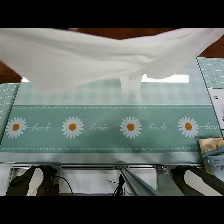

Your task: Fold the shirts.

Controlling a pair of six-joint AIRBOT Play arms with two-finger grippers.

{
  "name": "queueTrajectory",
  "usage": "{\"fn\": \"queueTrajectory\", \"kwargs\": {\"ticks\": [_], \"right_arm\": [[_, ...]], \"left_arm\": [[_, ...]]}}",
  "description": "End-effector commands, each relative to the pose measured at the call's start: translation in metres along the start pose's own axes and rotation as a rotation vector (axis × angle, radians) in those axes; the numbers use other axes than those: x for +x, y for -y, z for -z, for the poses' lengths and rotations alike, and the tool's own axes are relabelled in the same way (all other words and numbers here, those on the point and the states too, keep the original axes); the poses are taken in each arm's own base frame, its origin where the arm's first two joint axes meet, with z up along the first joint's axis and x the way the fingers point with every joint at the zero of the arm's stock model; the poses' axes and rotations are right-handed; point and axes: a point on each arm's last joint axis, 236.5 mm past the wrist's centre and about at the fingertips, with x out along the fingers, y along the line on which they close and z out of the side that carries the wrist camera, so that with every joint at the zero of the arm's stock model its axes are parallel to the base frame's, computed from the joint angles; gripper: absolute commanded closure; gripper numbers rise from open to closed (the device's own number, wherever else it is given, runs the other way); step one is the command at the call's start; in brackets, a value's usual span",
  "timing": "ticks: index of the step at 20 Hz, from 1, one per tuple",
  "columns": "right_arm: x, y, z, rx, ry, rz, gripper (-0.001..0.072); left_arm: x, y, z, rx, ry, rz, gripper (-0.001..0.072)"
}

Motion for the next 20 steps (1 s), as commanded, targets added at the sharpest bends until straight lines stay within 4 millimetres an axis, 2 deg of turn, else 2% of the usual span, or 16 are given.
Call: {"fn": "queueTrajectory", "kwargs": {"ticks": [1,3,5,7,10,12,14,17,20], "right_arm": [[-0.097,-0.044,-0.046,-0.089,0.257,0.006,0.0670],[-0.133,-0.057,-0.048,-0.132,0.313,0.030,0.0670],[-0.156,-0.063,-0.039,-0.163,0.313,0.060,0.0670],[-0.163,-0.061,-0.020,-0.174,0.248,0.091,0.0670],[-0.146,-0.033,0.027,-0.202,0.012,0.179,0.0670],[-0.122,-0.014,0.054,-0.227,-0.151,0.220,0.0670],[-0.083,-0.008,0.076,-0.249,-0.297,0.199,0.0670],[-0.007,-0.001,0.121,-0.239,-0.542,0.144,0.0670],[0.077,0.015,0.154,-0.215,-0.650,0.118,0.0669]], "left_arm": [[-0.036,0.039,-0.023,0.151,0.057,-0.044,0.0689],[-0.043,0.053,-0.013,0.176,0.011,-0.036,0.0689],[-0.046,0.057,0.009,0.166,-0.076,-0.030,0.0689],[-0.048,0.052,0.030,0.138,-0.167,-0.037,0.0689],[-0.041,0.032,0.054,0.068,-0.262,-0.043,0.0689],[-0.028,0.009,0.074,-0.028,-0.327,-0.032,0.0689],[-0.011,-0.016,0.103,-0.140,-0.401,-0.011,0.0689],[0.018,-0.053,0.162,-0.307,-0.513,0.030,0.0690],[0.051,-0.097,0.217,-0.406,-0.538,0.017,0.0690]]}}
